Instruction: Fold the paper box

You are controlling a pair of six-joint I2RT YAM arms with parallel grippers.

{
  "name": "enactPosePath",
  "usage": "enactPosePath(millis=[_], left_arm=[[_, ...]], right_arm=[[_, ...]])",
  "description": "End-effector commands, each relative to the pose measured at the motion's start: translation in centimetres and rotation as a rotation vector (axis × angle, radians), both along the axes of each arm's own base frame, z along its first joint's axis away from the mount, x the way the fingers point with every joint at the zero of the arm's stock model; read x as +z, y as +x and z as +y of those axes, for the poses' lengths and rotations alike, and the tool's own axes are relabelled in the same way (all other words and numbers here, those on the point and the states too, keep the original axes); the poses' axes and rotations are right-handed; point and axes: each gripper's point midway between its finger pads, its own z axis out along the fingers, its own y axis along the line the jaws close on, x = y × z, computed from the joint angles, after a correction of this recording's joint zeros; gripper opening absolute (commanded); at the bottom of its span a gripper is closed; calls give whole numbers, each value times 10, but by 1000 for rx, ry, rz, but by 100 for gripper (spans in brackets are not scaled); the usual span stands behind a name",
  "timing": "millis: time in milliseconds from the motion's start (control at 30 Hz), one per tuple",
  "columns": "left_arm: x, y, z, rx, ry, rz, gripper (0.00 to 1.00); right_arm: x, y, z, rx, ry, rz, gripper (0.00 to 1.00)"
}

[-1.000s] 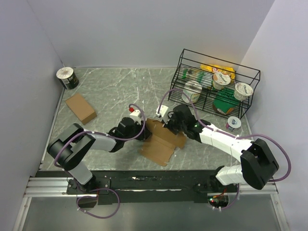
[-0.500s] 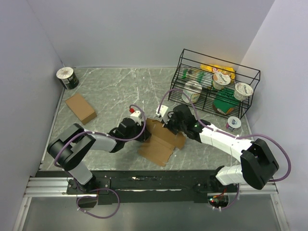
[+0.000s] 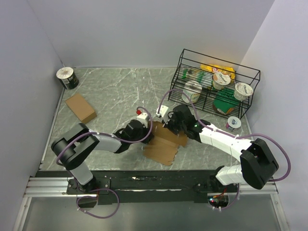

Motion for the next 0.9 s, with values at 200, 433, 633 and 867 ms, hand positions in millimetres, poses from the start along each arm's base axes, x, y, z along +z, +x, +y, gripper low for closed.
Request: enactPosePath(millis=[200,433,633,867], left_arm=[[1,-8,-35,53,25,37,1],[18,-9,-28,54,-8,8,11],[16,-10,-29,36,-43,35,7],[20,-11,-27,46,-115,42,8]], right_arm=[[26,9,18,8,79,-52,0],[25,-7,20,22,89,-101,0],[19,-20,21,10,45,-158,0],[12,-23,19,-70,-29,-290,0]])
